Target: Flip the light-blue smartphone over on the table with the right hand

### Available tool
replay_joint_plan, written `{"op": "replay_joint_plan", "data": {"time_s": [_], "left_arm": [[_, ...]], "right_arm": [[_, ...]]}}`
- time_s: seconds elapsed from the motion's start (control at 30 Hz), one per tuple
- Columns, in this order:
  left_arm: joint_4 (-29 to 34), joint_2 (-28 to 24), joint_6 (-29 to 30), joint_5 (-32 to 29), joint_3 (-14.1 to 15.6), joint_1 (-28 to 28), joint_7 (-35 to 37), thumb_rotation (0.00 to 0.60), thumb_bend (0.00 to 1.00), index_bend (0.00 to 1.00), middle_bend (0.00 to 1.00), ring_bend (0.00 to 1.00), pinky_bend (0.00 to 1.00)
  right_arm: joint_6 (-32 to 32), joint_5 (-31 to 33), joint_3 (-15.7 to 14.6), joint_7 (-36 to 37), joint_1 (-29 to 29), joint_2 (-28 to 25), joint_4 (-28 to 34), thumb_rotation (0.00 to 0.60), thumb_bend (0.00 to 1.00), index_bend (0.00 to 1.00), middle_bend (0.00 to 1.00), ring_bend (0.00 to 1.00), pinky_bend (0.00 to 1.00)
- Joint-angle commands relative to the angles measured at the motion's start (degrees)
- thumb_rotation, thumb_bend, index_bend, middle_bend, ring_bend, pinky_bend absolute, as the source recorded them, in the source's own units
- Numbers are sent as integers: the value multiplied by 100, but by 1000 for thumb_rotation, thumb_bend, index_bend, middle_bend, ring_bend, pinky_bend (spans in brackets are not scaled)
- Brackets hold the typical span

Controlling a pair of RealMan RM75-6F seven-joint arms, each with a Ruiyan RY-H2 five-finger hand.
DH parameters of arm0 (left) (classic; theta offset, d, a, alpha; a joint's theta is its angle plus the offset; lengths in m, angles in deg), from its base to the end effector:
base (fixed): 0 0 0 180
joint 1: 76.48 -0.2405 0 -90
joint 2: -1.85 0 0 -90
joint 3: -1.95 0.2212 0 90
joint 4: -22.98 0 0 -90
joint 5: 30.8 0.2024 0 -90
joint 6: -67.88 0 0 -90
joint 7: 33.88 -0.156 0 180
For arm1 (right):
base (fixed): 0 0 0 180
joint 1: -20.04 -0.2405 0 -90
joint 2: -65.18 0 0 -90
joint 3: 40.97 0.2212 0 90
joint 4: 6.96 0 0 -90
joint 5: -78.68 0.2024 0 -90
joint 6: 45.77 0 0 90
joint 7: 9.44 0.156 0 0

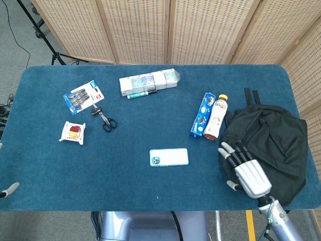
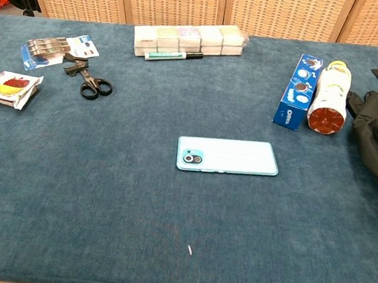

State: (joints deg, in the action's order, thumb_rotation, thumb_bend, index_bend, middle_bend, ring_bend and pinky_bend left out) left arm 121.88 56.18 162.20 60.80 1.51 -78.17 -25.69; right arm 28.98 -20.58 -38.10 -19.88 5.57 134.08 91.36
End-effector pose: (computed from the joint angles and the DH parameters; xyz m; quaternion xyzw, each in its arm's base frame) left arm -0.2655 0.1492 0.1983 -0.5633 -0.3902 -0.4348 0.5843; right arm -0.1864 -0.2136 0.0846 0.7291 -0.3024 0.4230 0.4450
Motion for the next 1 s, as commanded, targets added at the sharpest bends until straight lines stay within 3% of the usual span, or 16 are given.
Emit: {"op": "replay_joint_plan", "data": {"time_s": [0.03, 0.17, 0.23, 0.57, 1.0], "left_arm": [[4, -25, -31, -65, -27, 11, 55, 600, 0, 0, 0, 0, 0], [-24, -67, -55, -115, -46, 19, 179, 600, 0, 0, 0, 0, 0], [-31, -91, -64, -134, -54, 22, 252, 600, 0, 0, 0, 0, 0], [-95, -222, -58, -126, -48, 10, 649, 600, 0, 0, 0, 0, 0], [-135, -299, -58, -132, -48, 2, 891, 600, 0, 0, 0, 0, 0]], "right_arm": [[-1035, 414, 282, -662, -703, 457, 245, 600, 202, 95, 46, 0, 29], [-1692, 875, 456, -1242, -1128, 993, 149, 600, 410, 102, 50, 0, 30], [-1896, 1101, 535, -1540, -1297, 1304, 19, 600, 463, 107, 55, 0, 30], [-2298, 2130, 631, -2944, -1795, 2645, -820, 600, 466, 109, 57, 0, 30], [-2241, 3116, 777, -3646, -2167, 3449, -1473, 600, 466, 109, 64, 0, 30]]}}
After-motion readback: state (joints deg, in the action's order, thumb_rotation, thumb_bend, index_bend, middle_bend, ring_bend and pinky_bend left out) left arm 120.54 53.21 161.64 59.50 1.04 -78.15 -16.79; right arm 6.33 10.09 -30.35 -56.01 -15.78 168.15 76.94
